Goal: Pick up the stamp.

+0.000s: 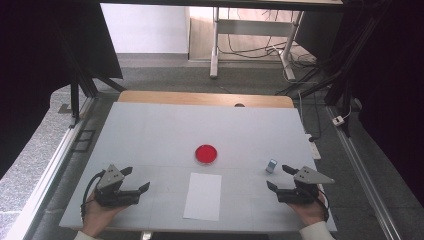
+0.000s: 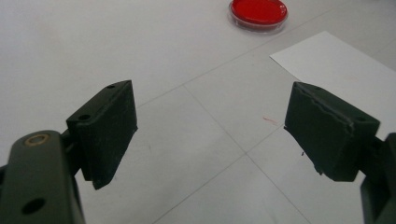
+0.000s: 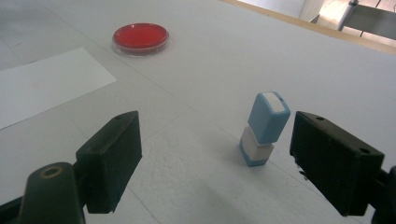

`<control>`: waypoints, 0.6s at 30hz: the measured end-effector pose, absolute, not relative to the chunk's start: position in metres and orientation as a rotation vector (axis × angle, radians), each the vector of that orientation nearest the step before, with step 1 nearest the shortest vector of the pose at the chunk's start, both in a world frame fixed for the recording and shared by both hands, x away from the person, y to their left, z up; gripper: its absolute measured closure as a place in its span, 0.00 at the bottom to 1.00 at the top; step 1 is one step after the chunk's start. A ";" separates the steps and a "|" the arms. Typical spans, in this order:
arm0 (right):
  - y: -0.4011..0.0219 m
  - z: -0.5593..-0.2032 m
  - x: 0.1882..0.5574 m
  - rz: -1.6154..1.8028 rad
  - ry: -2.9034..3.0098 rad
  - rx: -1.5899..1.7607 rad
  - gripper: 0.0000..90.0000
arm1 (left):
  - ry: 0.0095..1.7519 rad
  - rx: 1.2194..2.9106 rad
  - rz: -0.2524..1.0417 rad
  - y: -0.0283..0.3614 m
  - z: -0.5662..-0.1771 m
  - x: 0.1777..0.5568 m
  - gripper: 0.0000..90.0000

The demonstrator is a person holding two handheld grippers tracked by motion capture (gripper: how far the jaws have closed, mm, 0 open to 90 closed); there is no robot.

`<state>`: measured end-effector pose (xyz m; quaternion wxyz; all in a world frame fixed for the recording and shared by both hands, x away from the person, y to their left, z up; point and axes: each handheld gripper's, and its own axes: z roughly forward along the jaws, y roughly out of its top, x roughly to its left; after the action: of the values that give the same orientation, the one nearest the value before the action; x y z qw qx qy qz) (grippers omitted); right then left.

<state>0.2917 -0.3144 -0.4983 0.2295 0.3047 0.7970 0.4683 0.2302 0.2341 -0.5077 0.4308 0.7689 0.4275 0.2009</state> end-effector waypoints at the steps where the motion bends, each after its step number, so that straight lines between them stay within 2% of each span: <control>1: -0.315 -0.498 0.290 1.289 2.195 0.838 0.19 | 1.068 1.915 0.500 0.234 -0.508 0.232 0.19; 18: -0.310 -0.504 0.289 1.259 2.225 0.817 0.22 | 1.069 1.946 0.512 0.229 -0.510 0.236 0.19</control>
<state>0.2890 -0.3101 -0.5039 0.2267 0.2965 0.8075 0.4568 0.2358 0.2291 -0.5104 0.4184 0.7756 0.4262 0.2043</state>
